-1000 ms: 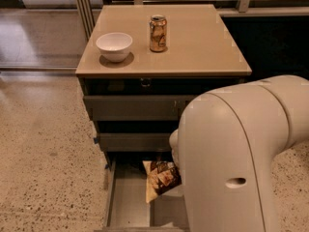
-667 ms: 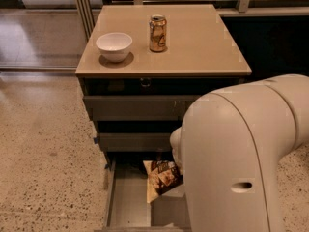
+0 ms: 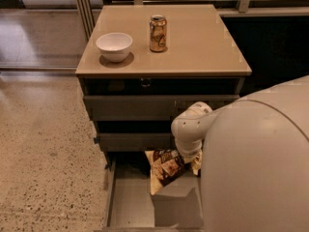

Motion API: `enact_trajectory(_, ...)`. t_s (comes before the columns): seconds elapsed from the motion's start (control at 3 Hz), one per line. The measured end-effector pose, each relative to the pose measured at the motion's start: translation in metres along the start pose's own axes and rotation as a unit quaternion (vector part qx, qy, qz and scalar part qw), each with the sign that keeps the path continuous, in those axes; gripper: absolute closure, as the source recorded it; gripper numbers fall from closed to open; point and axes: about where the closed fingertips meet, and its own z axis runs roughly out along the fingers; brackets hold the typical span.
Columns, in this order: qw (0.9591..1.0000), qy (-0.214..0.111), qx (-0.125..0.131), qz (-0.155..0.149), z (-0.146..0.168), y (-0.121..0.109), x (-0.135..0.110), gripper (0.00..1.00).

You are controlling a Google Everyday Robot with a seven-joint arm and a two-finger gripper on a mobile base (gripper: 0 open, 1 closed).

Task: Pick brown chip bag from bottom drawer and place on counter

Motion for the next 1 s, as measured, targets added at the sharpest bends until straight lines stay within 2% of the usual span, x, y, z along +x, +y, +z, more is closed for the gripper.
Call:
enact_trajectory(0.33,0.9998,0.008,0.012,-0.016,-0.042,-0.013,0.002,1.00)
enact_trajectory(1.0,0.9990,0.012,0.019,-0.038,-0.100,-0.031,0.008,1.00)
